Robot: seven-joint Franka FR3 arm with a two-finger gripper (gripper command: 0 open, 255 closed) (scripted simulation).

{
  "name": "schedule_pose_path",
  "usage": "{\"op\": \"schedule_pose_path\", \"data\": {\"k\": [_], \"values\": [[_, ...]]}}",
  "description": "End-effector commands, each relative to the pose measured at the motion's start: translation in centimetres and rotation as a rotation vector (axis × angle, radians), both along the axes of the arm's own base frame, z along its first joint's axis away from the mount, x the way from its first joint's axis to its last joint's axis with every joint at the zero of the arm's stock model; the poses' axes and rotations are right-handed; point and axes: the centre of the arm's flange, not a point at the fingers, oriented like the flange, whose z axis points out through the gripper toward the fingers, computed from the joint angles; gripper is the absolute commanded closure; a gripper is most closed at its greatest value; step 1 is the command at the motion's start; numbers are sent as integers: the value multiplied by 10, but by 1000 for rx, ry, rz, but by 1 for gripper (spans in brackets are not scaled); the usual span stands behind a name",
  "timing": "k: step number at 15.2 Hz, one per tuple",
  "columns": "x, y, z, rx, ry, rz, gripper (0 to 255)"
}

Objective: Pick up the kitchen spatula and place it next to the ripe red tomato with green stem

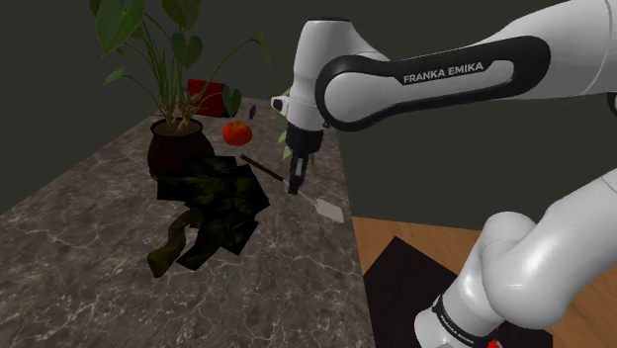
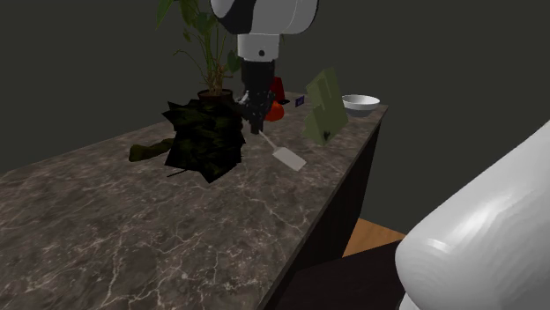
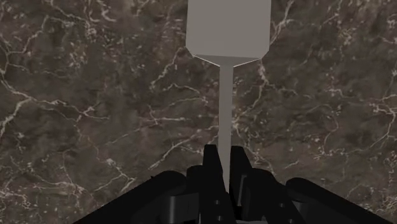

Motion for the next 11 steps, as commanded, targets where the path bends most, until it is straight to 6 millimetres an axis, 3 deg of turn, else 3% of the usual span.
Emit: {"op": "schedule_pose_path", "data": {"k": [1, 11], "values": [[25, -14, 2, 0, 0, 0, 255], [137, -85, 2, 0, 0, 0, 255]]}}
